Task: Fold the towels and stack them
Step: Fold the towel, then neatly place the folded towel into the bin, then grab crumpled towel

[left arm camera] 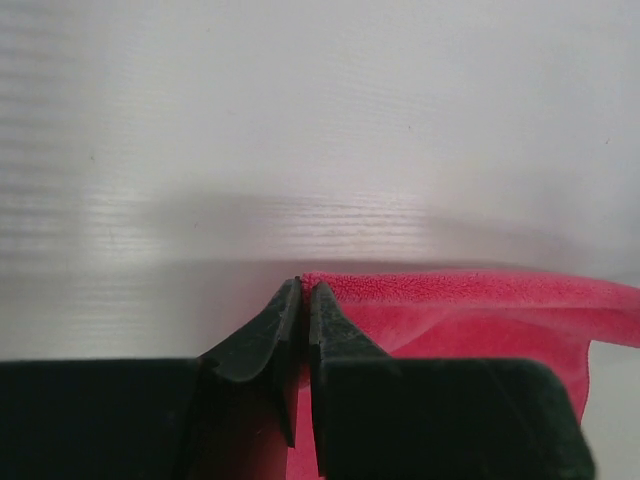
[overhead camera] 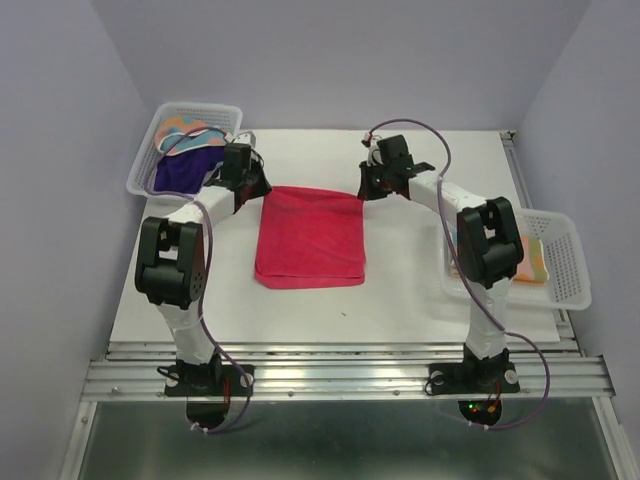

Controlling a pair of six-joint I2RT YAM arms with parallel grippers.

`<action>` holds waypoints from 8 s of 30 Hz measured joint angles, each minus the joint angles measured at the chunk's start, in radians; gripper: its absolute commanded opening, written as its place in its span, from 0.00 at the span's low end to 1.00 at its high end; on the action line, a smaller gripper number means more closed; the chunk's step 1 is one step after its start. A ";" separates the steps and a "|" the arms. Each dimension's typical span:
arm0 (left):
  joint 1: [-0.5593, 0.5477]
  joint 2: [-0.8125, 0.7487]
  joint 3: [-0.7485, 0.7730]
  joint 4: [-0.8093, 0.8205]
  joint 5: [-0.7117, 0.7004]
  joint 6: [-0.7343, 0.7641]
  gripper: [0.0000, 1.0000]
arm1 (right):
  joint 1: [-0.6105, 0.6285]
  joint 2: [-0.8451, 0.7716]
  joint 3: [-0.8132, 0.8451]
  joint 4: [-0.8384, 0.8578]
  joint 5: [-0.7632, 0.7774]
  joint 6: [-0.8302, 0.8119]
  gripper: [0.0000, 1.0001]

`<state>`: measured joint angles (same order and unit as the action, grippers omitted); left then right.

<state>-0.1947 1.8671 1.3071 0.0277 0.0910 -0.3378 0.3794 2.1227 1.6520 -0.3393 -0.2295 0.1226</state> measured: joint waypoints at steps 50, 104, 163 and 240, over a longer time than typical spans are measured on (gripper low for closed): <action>-0.082 -0.972 -0.905 0.020 -0.031 -0.327 0.99 | 0.243 -0.759 -0.998 0.270 -0.048 0.319 1.00; -0.086 -1.012 -0.895 -0.026 -0.179 -0.351 0.99 | 0.380 -0.496 -0.494 -0.343 0.900 0.215 0.01; -0.086 -1.016 -0.896 -0.008 -0.173 -0.332 0.99 | -0.266 -0.821 -0.370 -0.678 0.948 -0.114 0.01; -0.086 -1.012 -0.882 -0.010 -0.208 -0.322 0.99 | -0.575 -0.528 -0.199 -0.529 1.056 -0.150 1.00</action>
<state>-0.2806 0.8551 0.4248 0.0181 -0.1169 -0.6598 -0.1955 1.5948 1.4528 -0.8680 0.8268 -0.0269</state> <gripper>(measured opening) 0.986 0.998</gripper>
